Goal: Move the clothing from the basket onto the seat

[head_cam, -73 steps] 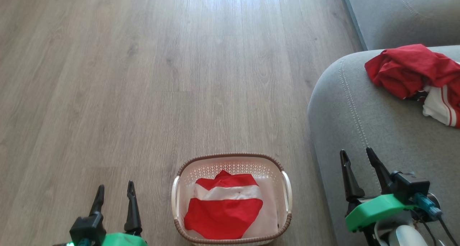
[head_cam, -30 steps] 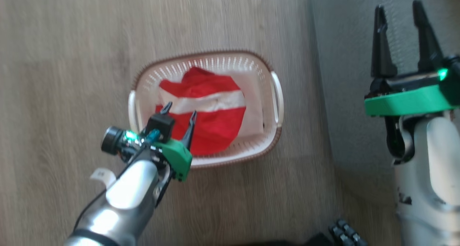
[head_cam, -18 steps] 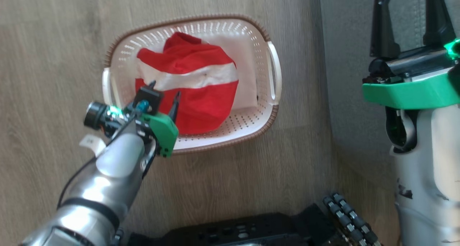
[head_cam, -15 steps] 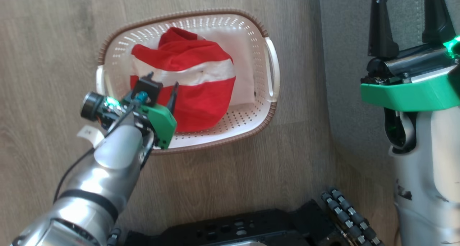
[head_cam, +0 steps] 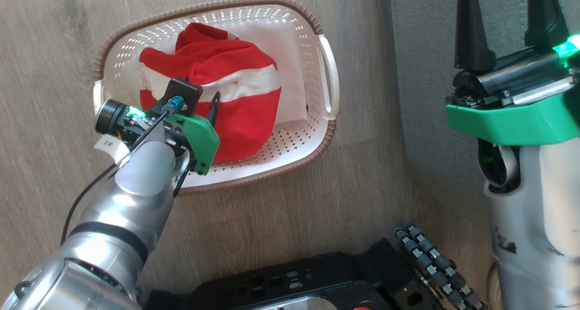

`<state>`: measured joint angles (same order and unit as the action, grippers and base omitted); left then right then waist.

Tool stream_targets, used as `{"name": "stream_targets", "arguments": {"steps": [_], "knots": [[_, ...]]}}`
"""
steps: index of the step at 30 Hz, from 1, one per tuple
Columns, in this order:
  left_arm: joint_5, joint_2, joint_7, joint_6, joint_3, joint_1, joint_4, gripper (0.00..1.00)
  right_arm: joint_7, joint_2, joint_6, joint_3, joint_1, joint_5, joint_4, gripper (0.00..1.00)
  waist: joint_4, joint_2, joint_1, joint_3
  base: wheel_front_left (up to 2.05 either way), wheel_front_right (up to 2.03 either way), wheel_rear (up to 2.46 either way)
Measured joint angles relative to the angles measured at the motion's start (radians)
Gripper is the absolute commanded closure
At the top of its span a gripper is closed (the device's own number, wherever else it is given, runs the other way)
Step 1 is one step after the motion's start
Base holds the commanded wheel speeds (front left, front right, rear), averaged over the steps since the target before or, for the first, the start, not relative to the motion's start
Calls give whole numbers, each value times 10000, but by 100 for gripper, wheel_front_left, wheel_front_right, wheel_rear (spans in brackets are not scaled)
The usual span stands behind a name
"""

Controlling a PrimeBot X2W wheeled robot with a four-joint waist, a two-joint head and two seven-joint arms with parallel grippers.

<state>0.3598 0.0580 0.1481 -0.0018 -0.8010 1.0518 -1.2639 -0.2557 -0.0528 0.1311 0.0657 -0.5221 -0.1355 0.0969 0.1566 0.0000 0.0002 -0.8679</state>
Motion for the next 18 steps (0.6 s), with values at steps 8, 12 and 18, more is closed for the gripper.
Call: {"name": "stream_targets", "arguments": {"steps": [8, 12, 18], "knots": [[105, -40, -236, -146, -134, 0, -138, 100, 0, 0, 0, 88, -2, -81, -81, 0, 184, 0, -1, -62, 0, 0, 0], [205, -56, -232, -167, -176, -1, -169, 100, 0, 0, 0, 84, -6, -79, -198, 0, 178, 0, -1, -29, 0, 0, 0], [324, -113, 263, -173, -196, -21, -188, 100, 0, 0, 0, 23, -4, -79, -479, 0, 45, 0, -1, 300, 0, 0, 0]]}}
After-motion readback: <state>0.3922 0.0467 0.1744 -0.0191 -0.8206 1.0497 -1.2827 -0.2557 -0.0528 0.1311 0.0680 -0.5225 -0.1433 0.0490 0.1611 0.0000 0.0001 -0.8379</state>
